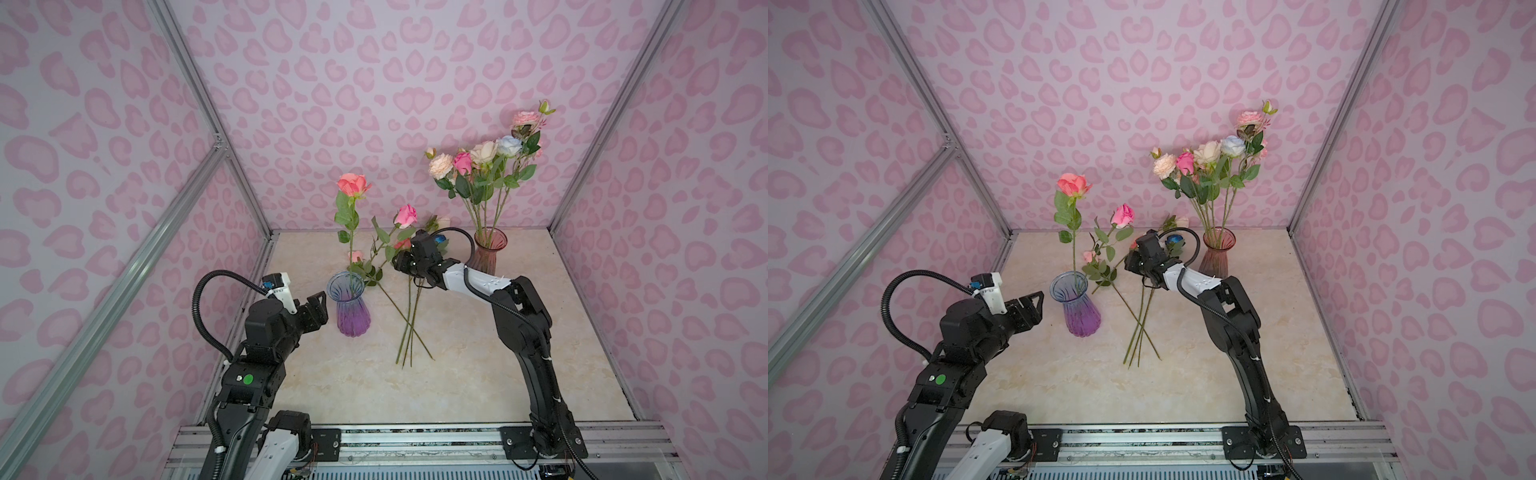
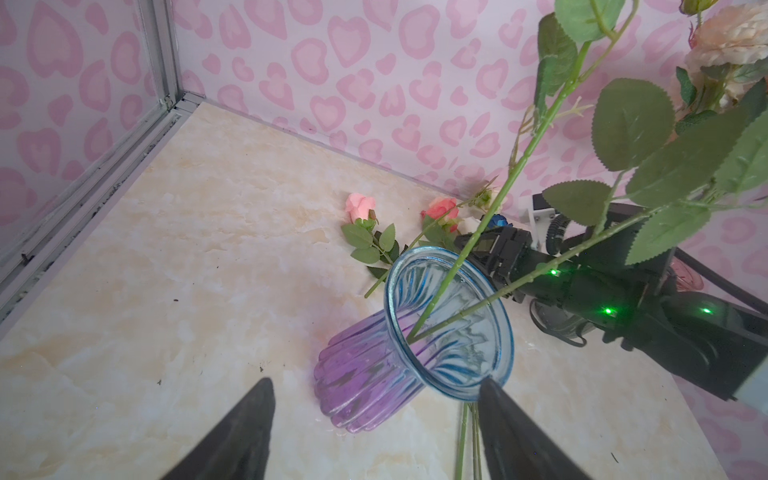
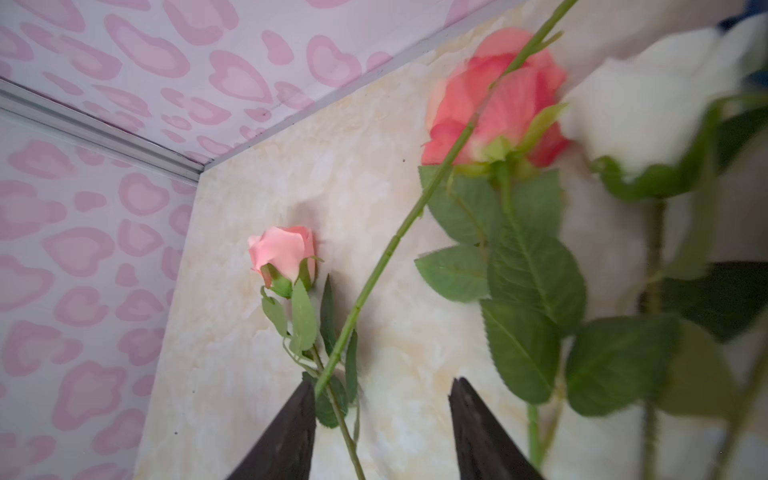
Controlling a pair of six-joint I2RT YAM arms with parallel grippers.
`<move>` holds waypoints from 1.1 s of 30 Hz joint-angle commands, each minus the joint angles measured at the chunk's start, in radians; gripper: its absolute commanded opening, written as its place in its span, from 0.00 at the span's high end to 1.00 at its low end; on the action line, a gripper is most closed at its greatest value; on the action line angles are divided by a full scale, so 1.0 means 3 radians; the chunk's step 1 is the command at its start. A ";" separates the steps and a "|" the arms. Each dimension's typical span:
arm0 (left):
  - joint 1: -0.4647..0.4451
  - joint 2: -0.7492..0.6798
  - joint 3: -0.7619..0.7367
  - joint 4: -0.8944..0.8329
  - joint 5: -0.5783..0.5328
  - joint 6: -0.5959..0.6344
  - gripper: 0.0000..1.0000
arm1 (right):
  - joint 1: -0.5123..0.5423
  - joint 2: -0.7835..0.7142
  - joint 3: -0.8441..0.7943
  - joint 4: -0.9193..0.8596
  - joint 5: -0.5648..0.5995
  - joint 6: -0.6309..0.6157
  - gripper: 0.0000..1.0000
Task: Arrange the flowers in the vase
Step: 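Grasp the white rose stem in the bunch with the right gripper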
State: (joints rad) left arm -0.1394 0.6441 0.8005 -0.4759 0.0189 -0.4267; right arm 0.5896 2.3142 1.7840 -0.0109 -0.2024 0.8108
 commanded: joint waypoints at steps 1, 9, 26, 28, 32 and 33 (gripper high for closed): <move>0.0000 0.0006 0.0013 0.0095 -0.0014 -0.0013 0.22 | 0.0003 0.0403 0.0413 0.0030 -0.0293 0.0365 0.46; 0.0001 0.0011 0.0017 0.0096 0.0003 -0.0009 0.22 | 0.0009 0.0983 0.1176 -0.0270 -0.0345 0.0585 0.49; 0.0003 0.0026 0.0016 0.0108 0.0053 -0.0018 0.22 | 0.0008 0.0979 0.1441 -0.0363 -0.0294 0.0350 0.95; 0.0000 0.0021 0.0016 0.0108 0.0057 -0.0020 0.22 | 0.0005 0.0874 0.1336 -0.0332 -0.0267 0.0310 0.95; 0.0002 0.0006 0.0007 0.0111 0.0046 -0.0020 0.22 | 0.0008 0.0591 0.1030 -0.0210 -0.0215 0.0237 0.96; 0.0002 0.0002 0.0008 0.0109 0.0041 -0.0020 0.22 | 0.0013 0.0498 0.0920 -0.0149 -0.0233 0.0239 0.96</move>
State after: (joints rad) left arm -0.1394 0.6491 0.8005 -0.4763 0.0269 -0.4267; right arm 0.5926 2.4996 2.1101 -0.1001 -0.2878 0.9131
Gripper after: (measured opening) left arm 0.777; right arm 0.064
